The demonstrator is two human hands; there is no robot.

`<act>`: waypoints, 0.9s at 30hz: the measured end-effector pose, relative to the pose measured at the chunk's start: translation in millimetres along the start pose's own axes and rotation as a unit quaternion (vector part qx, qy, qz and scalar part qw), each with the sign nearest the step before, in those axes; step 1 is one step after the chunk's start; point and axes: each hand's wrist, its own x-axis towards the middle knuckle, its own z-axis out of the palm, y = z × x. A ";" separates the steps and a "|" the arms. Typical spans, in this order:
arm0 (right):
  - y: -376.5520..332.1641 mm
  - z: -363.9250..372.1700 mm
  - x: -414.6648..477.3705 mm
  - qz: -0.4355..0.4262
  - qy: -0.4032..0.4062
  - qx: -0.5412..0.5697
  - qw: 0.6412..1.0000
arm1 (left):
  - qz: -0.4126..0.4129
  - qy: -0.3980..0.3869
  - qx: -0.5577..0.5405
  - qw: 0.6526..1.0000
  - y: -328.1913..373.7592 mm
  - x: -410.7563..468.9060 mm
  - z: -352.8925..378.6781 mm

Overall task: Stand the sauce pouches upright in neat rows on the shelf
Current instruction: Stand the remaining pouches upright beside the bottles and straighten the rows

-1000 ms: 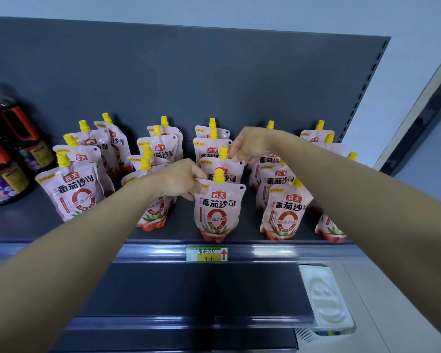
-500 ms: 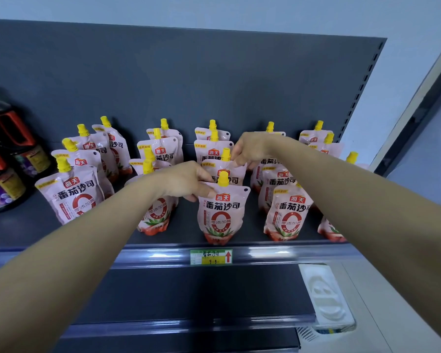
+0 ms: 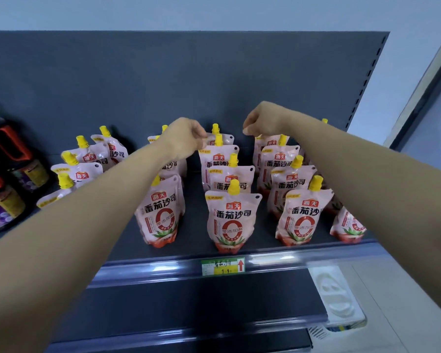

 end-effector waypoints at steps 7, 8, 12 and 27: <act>-3.3 16.6 55.2 -0.025 -0.039 -0.061 0.997 | -0.058 -0.066 0.159 0.983 -12.7 41.5 16.7; -2.9 18.9 64.2 -0.029 -0.051 -0.078 0.995 | -0.062 -0.074 0.169 0.981 -14.7 46.4 17.7; -1.3 34.8 96.3 -0.044 -0.105 -0.102 0.988 | -0.072 -0.094 0.167 0.979 -20.5 60.6 23.1; 13.4 61.4 146.2 -0.033 -0.126 -0.101 0.986 | -0.137 -0.110 0.097 0.980 -29.7 90.4 47.1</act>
